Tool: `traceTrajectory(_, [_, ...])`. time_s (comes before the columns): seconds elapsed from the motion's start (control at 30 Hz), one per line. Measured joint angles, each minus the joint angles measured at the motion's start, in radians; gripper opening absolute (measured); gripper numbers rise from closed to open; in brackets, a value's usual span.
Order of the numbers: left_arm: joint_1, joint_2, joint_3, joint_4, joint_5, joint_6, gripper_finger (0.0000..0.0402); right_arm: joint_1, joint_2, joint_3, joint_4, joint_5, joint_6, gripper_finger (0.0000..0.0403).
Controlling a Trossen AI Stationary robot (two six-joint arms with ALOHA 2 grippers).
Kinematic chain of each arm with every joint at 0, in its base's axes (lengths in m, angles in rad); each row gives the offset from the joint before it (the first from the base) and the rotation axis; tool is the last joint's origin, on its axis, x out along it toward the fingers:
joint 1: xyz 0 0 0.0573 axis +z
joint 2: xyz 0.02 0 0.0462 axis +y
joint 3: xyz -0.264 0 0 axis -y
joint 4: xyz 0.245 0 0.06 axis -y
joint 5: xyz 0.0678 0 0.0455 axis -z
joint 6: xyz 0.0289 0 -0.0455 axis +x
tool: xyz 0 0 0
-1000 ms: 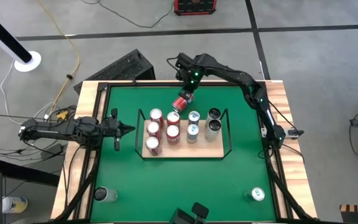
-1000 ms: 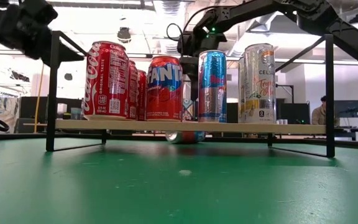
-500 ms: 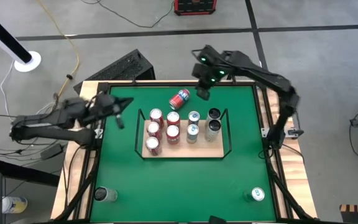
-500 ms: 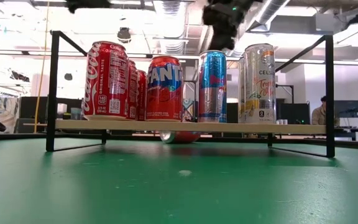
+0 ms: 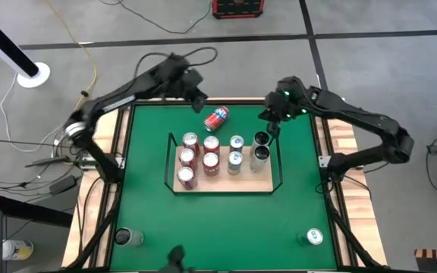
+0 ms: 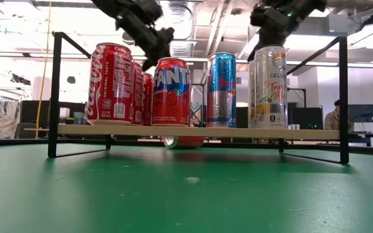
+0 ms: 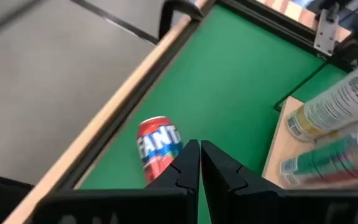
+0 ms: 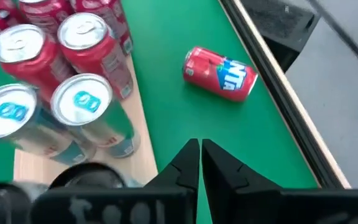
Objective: Place canned beverage on shelf
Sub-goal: Put the orange soda can on the shelf aligned with the other orange soda cans
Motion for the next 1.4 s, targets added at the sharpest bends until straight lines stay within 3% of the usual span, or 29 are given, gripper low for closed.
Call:
traceTrajectory(0.17, [0.014, 0.221, 0.215, -0.104, 0.059, -0.017, 0.0021, -0.013, -0.098, -0.080, 0.011, 0.000, -0.015, 0.0032])
traceTrajectory(0.4, [-0.004, 0.436, 0.452, -0.284, 0.063, 0.005, 0.0128, -0.013, -0.169, -0.127, 0.002, -0.001, -0.021, 0.0026])
traceTrajectory(0.73, [-0.038, 0.494, 0.489, -0.292, 0.031, 0.107, 0.0301, -0.013, -0.157, -0.126, 0.008, 0.000, -0.021, 0.0030])
traceTrajectory(0.9, [-0.034, 0.494, 0.488, -0.291, -0.037, 0.121, 0.0363, -0.018, -0.135, -0.126, 0.022, 0.000, -0.021, 0.0025])
traceTrajectory(1.07, [-0.043, 0.508, 0.488, -0.295, -0.098, 0.078, 0.0396, -0.016, -0.130, -0.126, 0.024, -0.001, -0.017, 0.0032])
traceTrajectory(1.4, [-0.080, 0.615, 0.486, -0.341, -0.111, 0.070, 0.0398, -0.017, -0.130, -0.126, 0.031, -0.002, -0.013, 0.0026])
